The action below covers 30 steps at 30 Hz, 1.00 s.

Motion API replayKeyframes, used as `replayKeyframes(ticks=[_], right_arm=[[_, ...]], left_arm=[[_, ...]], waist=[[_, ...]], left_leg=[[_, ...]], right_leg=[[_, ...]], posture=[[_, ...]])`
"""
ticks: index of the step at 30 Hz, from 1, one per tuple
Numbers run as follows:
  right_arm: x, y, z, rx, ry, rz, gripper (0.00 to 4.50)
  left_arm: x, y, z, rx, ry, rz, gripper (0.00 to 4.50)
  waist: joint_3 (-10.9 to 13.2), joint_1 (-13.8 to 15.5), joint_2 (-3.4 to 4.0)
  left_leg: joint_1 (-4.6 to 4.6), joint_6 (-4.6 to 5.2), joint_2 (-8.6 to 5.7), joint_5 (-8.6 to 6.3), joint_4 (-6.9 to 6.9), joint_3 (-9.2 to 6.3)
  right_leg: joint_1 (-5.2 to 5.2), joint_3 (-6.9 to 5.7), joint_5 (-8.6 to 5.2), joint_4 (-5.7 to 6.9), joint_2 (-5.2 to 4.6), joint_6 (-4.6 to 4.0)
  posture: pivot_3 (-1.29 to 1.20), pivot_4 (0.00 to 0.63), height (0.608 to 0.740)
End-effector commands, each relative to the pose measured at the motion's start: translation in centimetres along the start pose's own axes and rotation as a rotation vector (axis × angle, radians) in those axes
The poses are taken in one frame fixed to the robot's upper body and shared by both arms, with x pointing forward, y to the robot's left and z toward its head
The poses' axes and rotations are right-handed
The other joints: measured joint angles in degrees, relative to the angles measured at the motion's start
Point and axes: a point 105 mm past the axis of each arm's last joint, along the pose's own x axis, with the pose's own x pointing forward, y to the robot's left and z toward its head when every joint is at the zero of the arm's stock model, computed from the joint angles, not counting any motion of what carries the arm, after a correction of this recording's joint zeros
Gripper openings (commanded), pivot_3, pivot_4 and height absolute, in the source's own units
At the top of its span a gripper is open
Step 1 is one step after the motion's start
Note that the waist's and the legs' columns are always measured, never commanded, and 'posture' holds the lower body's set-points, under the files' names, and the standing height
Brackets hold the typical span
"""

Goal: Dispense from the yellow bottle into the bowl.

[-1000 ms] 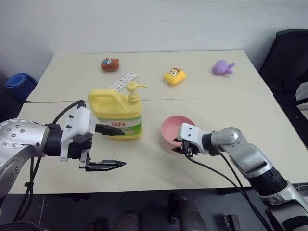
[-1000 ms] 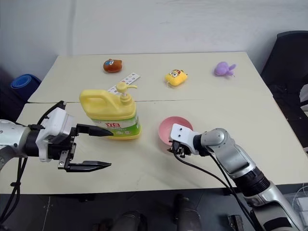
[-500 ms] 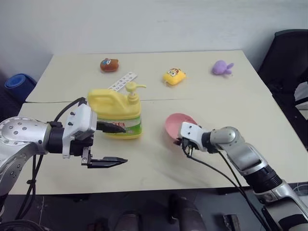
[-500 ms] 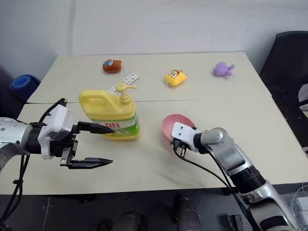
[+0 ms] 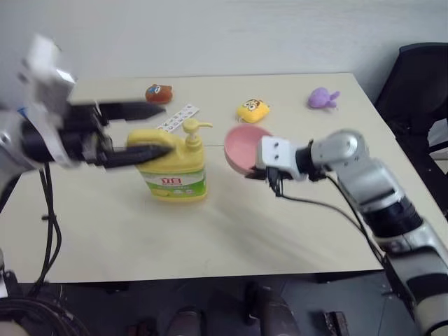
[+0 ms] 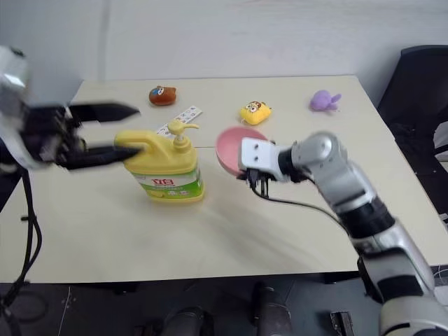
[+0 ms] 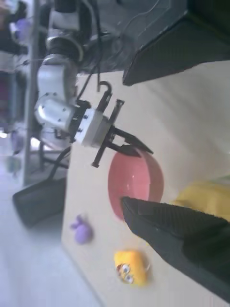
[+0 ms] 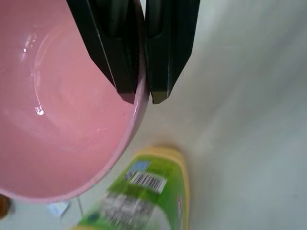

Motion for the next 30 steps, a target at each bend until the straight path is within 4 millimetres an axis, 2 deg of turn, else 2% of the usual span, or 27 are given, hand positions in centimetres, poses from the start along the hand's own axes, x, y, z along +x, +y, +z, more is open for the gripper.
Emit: replayKeyframes(ticks=[1, 4, 9, 13, 20, 30], right_arm=[[-0.1, -1.9, 0.9, -0.094, 0.005, 0.02, 0.0], [0.1, -4.2, 1.6, -0.164, 0.03, 0.016, 0.0], [0.6, -5.2, 2.9, -0.21, 0.016, 0.065, 0.0], [0.3, -5.5, 4.0, -0.231, -0.002, 0.099, 0.0], [-0.4, -4.5, 6.6, -0.231, -0.077, 0.216, 0.0], [-1.0, -3.7, 8.2, -0.261, -0.101, 0.276, 0.0]], left_arm=[[-0.3, 1.2, 0.4, 0.037, 0.016, 0.03, 2.63], [0.5, 2.0, -0.5, 0.07, 0.065, 0.021, 1.68], [1.6, 2.3, -1.4, 0.082, 0.076, -0.004, 0.04], [2.5, 3.4, -1.8, 0.096, 0.076, 0.061, 0.01], [2.9, 3.4, -2.4, 0.106, 0.075, 0.059, 0.01], [3.2, 3.9, -3.9, 0.144, 0.129, 0.088, 0.01]], waist=[[0.0, -0.14, 0.0], [0.01, -0.73, 0.0], [0.01, -1.27, -0.01], [0.02, -1.27, 0.0], [0.02, -1.24, 0.01], [0.02, -1.19, 0.01]], left_leg=[[0.0, 0.01, -0.01, -0.01, 0.0, 0.01], [0.0, 0.01, -0.04, 0.0, 0.07, 0.02], [-0.04, 0.0, 0.0, -0.01, 0.24, -0.07], [-0.06, 0.0, 0.01, -0.01, 0.32, -0.08], [-0.15, -0.04, 0.08, -0.03, 0.55, -0.19], [-0.16, -0.04, 0.07, -0.04, 0.57, -0.2]], right_leg=[[0.0, -0.01, 0.01, -0.02, 0.0, 0.02], [-0.02, -0.04, 0.03, -0.04, -0.02, 0.06], [-0.08, -0.11, 0.04, -0.02, -0.01, 0.06], [-0.08, -0.11, 0.04, 0.01, -0.03, 0.06], [-0.1, -0.08, 0.04, 0.1, -0.03, 0.06], [-0.1, -0.08, 0.04, 0.12, -0.05, 0.06]], posture=[[0.0, 0.15, 0.74], [0.0, 0.15, 0.74], [0.0, 0.15, 0.74], [0.0, 0.15, 0.74], [0.0, 0.15, 0.74], [0.0, 0.15, 0.74]])
